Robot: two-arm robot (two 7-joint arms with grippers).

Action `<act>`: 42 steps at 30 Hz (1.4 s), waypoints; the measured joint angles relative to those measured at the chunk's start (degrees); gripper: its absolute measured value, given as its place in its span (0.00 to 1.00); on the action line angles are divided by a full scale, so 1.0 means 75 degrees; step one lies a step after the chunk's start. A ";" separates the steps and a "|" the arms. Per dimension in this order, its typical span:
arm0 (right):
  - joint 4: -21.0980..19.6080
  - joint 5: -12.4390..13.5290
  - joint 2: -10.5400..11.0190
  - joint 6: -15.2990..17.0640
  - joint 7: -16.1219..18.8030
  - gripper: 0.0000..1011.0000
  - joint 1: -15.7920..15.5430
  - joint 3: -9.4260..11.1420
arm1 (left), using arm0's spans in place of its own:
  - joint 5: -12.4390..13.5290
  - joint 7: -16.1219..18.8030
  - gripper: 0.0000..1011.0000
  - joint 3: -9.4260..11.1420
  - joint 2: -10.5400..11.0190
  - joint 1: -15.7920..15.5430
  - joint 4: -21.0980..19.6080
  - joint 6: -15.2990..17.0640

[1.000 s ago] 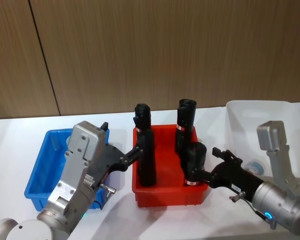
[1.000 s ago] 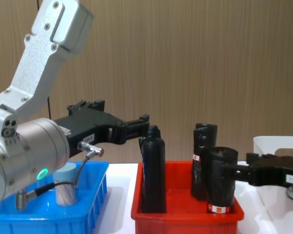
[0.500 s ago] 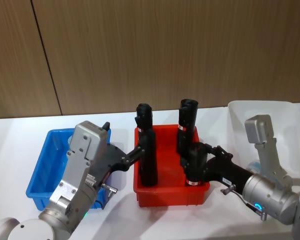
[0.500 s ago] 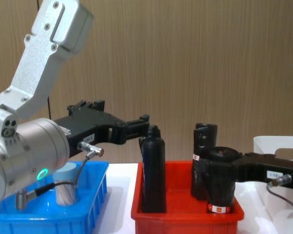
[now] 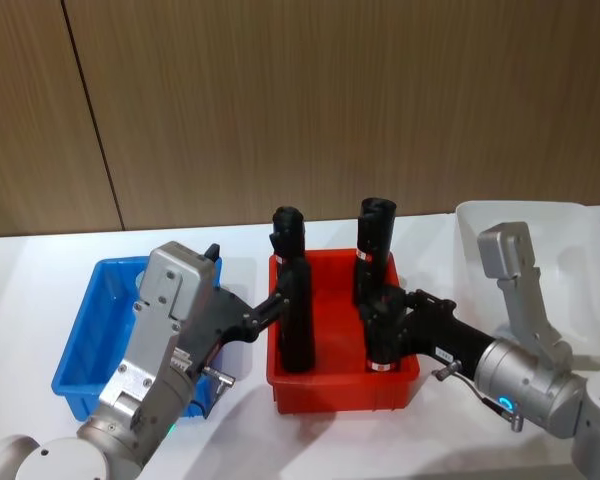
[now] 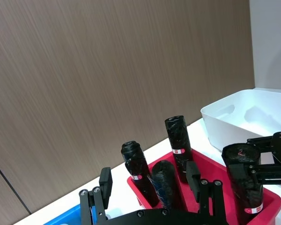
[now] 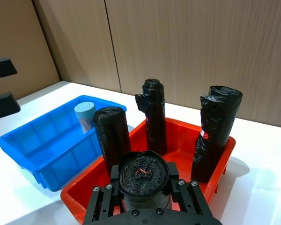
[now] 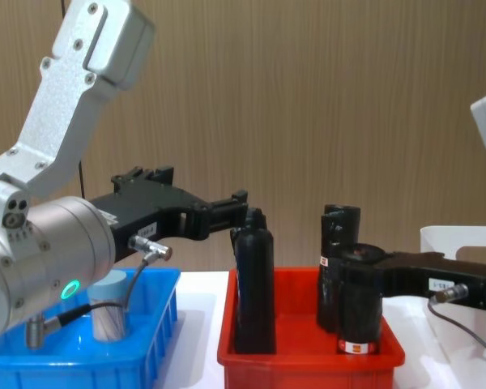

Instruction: Pick the cotton swabs from the blue box and place them into the white box.

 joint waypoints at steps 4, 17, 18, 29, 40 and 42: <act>-0.0015 0.0007 -0.0008 0.0011 0.0018 0.56 0.0020 -0.0011 | 0.0000 0.0000 0.99 0.0000 0.0000 0.0000 0.0000 0.0000; -0.0505 0.0128 0.0050 -0.0008 -0.0090 0.54 -0.0016 0.0018 | 0.0000 0.0000 0.99 0.0000 0.0000 0.0000 0.0000 0.0000; -0.0608 0.0135 0.0068 -0.0017 -0.0130 0.54 -0.0022 0.0036 | 0.0000 0.0000 0.99 0.0000 0.0000 0.0000 0.0000 0.0000; -0.1427 0.0193 0.0280 0.0005 -0.0638 0.54 -0.0003 0.0290 | 0.0000 0.0000 0.99 0.0000 0.0000 0.0000 0.0000 0.0000; -0.1771 0.0216 0.0538 0.0103 -0.1330 0.54 0.0164 0.0655 | 0.0001 0.0000 0.99 0.0000 0.0000 0.0000 0.0000 0.0000; -0.1770 0.0182 0.0589 0.0109 -0.1482 0.54 0.0215 0.0729 | 0.0000 0.0000 0.99 0.0000 0.0000 0.0000 0.0000 0.0000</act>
